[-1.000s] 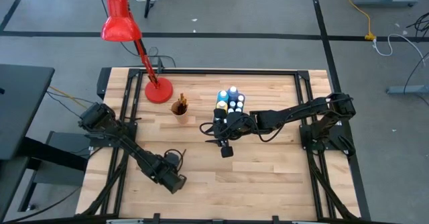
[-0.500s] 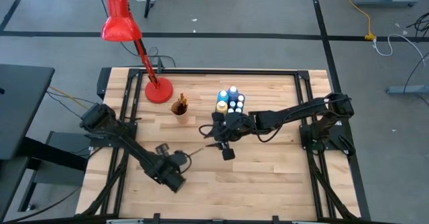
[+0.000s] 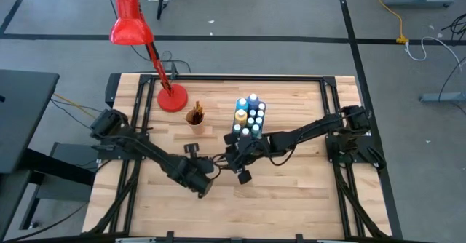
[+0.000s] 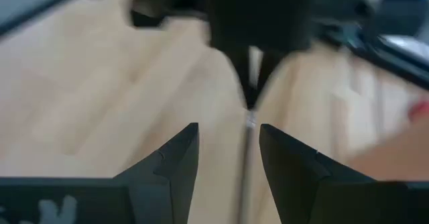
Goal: Pick & Place Paint Supplies
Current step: Put the white paint brush into the orange cup
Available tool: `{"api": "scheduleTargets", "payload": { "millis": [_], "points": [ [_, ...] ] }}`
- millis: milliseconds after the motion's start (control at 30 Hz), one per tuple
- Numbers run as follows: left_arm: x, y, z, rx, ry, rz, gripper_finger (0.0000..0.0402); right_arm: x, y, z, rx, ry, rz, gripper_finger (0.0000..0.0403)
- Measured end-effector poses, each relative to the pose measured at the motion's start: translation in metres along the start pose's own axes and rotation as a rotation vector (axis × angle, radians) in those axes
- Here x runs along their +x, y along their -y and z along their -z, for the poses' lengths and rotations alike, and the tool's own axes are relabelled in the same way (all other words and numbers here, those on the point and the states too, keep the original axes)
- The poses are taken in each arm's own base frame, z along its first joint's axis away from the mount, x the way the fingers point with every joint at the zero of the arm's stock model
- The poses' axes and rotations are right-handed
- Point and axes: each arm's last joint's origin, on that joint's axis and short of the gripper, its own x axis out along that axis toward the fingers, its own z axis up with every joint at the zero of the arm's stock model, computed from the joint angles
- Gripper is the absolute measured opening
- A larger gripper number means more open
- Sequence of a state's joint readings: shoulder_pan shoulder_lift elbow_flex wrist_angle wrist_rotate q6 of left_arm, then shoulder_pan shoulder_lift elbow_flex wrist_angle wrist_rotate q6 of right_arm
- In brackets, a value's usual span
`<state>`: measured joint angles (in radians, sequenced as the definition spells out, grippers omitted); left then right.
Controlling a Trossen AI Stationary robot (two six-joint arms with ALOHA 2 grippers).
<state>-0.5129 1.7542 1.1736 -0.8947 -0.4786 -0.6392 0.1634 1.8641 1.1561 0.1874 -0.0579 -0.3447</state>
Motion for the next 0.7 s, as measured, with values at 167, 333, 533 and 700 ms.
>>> {"api": "scheduleTargets", "payload": {
  "millis": [167,333,533,700],
  "points": [
    [0.005,-0.006,-0.009,0.057,0.023,0.012,0.0001,-0.001,0.002,0.012,0.029,-0.150,0.105,0.0162],
    [0.008,-0.010,-0.016,0.092,0.059,-0.005,0.0001,-0.002,0.000,0.021,0.059,-0.239,0.087,0.0162],
    [0.009,-0.013,-0.018,0.117,0.067,-0.029,0.0005,-0.002,0.000,0.018,0.084,-0.206,0.074,0.0162],
    [0.009,-0.014,-0.018,0.141,0.070,-0.033,0.0002,0.000,0.004,0.009,0.177,-0.101,0.111,0.0162]
  ]
}}
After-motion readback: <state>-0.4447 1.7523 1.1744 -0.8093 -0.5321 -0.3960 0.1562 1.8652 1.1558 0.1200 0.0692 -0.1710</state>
